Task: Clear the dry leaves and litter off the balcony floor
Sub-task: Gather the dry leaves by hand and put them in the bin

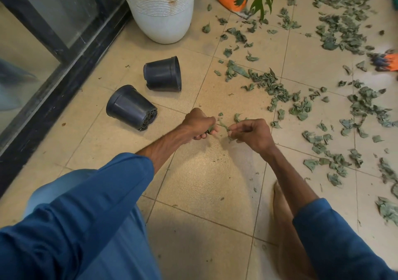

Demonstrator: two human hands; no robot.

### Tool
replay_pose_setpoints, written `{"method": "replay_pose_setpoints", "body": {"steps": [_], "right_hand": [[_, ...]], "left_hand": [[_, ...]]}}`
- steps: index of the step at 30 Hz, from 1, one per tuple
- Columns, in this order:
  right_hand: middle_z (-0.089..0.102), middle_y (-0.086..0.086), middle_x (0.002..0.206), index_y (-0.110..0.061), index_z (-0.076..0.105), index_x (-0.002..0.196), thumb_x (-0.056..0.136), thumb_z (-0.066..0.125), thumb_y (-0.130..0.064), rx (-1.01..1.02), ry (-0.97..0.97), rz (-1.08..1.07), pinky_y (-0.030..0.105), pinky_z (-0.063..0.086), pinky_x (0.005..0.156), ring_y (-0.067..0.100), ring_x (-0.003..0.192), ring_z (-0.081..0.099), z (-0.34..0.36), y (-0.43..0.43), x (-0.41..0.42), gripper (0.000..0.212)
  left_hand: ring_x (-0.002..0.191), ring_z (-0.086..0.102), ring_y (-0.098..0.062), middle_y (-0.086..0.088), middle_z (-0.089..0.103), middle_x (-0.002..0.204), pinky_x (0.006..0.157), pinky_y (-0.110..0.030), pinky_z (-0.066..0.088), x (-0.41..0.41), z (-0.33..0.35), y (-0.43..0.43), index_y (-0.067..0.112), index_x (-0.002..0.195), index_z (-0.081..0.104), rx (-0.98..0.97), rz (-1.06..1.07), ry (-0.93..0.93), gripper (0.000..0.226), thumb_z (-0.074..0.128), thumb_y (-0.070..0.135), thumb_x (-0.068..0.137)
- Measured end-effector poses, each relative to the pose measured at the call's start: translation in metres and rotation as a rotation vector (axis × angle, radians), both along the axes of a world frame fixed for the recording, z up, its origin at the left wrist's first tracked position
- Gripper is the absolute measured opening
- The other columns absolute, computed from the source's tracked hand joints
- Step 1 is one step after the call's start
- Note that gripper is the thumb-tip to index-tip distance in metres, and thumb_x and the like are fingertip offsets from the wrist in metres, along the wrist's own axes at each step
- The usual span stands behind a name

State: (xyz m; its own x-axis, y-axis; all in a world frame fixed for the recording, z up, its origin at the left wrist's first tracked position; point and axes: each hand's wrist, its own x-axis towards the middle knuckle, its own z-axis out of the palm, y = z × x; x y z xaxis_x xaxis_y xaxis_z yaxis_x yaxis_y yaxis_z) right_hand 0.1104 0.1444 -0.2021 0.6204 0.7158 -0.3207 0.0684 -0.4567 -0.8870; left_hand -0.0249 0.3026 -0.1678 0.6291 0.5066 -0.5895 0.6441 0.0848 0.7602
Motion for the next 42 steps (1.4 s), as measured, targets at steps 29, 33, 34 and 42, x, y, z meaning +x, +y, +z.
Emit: {"method": "replay_pose_setpoints", "body": {"steps": [29,33,34,42], "right_hand": [[0.072,0.015,0.105,-0.005,0.073,0.119,0.09,0.072,-0.008,0.209,0.447,0.036,0.027,0.054,0.078,0.017,0.096,0.066,0.019,-0.003,0.009,0.029],[0.073,0.011,0.114,-0.001,0.071,0.118,0.089,0.071,-0.008,0.273,0.599,-0.054,0.029,0.056,0.092,0.018,0.104,0.069,0.013,-0.002,0.008,0.03],[0.072,0.014,0.118,-0.001,0.071,0.115,0.089,0.07,-0.008,0.304,0.67,-0.095,0.031,0.055,0.097,0.022,0.109,0.069,0.01,-0.002,0.01,0.027],[0.073,0.021,0.11,0.005,0.067,0.115,0.09,0.069,-0.001,0.217,0.595,-0.429,0.028,0.062,0.078,0.028,0.098,0.074,-0.018,-0.016,0.058,0.025]], "left_hand": [[0.046,0.046,-0.008,0.001,0.064,0.066,0.044,-0.018,0.033,0.006,0.008,0.0,0.017,0.114,0.074,-0.095,-0.21,-0.179,0.026,0.063,0.037,0.102],[0.044,0.046,-0.008,0.002,0.065,0.064,0.044,-0.019,0.032,0.007,0.01,-0.005,0.009,0.114,0.074,-0.075,-0.157,-0.15,0.033,0.061,0.037,0.103],[0.044,0.046,-0.008,0.002,0.066,0.064,0.044,-0.019,0.032,0.008,0.011,-0.004,0.006,0.112,0.074,-0.039,-0.138,-0.13,0.034,0.06,0.036,0.103],[0.039,0.047,-0.005,-0.002,0.068,0.068,0.039,-0.018,0.033,0.002,0.013,0.005,0.001,0.105,0.073,0.101,-0.12,-0.06,0.032,0.061,0.03,0.103]]}}
